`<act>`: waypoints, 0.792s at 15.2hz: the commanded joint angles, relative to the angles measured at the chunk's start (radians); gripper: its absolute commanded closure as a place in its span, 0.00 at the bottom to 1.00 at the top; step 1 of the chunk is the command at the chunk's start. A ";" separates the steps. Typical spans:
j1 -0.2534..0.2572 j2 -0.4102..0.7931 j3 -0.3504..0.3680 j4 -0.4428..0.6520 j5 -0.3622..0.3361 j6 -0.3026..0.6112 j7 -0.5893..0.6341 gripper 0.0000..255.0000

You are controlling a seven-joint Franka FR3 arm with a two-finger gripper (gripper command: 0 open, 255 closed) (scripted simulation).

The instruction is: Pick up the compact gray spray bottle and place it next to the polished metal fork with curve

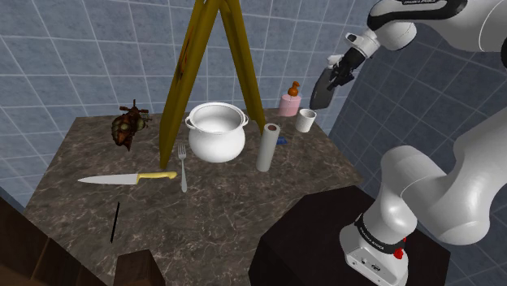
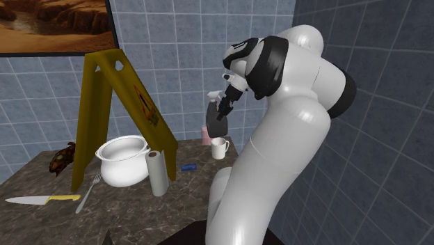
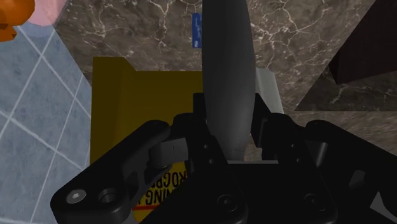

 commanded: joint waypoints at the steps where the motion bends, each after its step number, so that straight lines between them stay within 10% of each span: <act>1: -0.013 0.003 0.017 0.019 0.004 -0.024 0.007 1.00; 12: -0.024 0.016 0.060 0.150 0.017 -0.153 0.052 1.00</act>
